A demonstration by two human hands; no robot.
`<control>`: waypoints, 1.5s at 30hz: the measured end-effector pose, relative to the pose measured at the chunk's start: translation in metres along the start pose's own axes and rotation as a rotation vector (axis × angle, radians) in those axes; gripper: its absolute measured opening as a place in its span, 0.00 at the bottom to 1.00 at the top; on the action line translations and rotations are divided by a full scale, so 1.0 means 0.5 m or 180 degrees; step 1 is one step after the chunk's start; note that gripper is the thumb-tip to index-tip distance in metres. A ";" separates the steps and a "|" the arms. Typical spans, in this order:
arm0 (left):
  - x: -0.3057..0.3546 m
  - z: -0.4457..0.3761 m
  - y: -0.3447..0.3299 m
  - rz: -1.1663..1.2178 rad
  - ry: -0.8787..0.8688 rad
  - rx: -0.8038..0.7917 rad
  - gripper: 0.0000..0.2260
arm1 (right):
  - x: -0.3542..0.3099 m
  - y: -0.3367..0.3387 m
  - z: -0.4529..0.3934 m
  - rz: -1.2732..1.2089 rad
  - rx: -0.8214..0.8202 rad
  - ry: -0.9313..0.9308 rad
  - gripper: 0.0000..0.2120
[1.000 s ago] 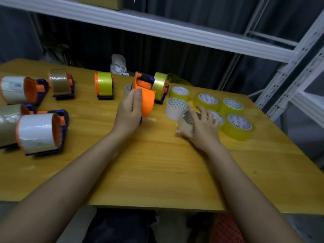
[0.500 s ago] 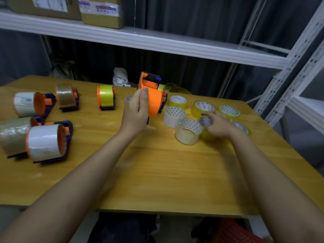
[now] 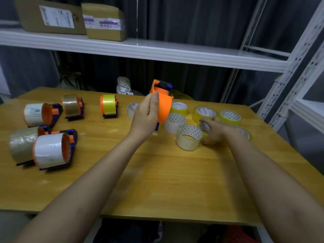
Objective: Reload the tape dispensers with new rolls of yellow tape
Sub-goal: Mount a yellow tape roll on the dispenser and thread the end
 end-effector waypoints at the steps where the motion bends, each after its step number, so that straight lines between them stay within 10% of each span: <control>1: 0.001 0.001 -0.001 0.0010 0.0016 -0.0026 0.15 | -0.001 0.004 0.002 -0.0043 0.0072 0.0021 0.46; 12: 0.007 0.007 0.011 0.0157 0.0099 -0.0051 0.14 | -0.027 0.073 0.035 -0.0452 0.1246 0.0396 0.43; 18: -0.012 0.008 0.019 0.0316 0.0257 -0.0165 0.15 | -0.077 0.096 0.084 -0.2312 0.2160 0.0868 0.40; 27: -0.085 0.022 0.053 0.0362 0.0658 -0.0068 0.15 | -0.230 0.045 0.084 -0.4526 0.1656 0.1362 0.40; 45: -0.228 0.046 0.056 0.0909 0.1193 0.0176 0.13 | -0.355 -0.114 0.029 -0.4307 0.1320 0.1548 0.36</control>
Point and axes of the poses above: each hand's wrist, its own z-axis away from the middle knuckle, its own y-axis out of the back of the hand, x = y × z, the point moved 7 cm from there along -z, towards the middle knuckle, and after that the axes turned 6 degrees about -z, right-handed, at the moved point
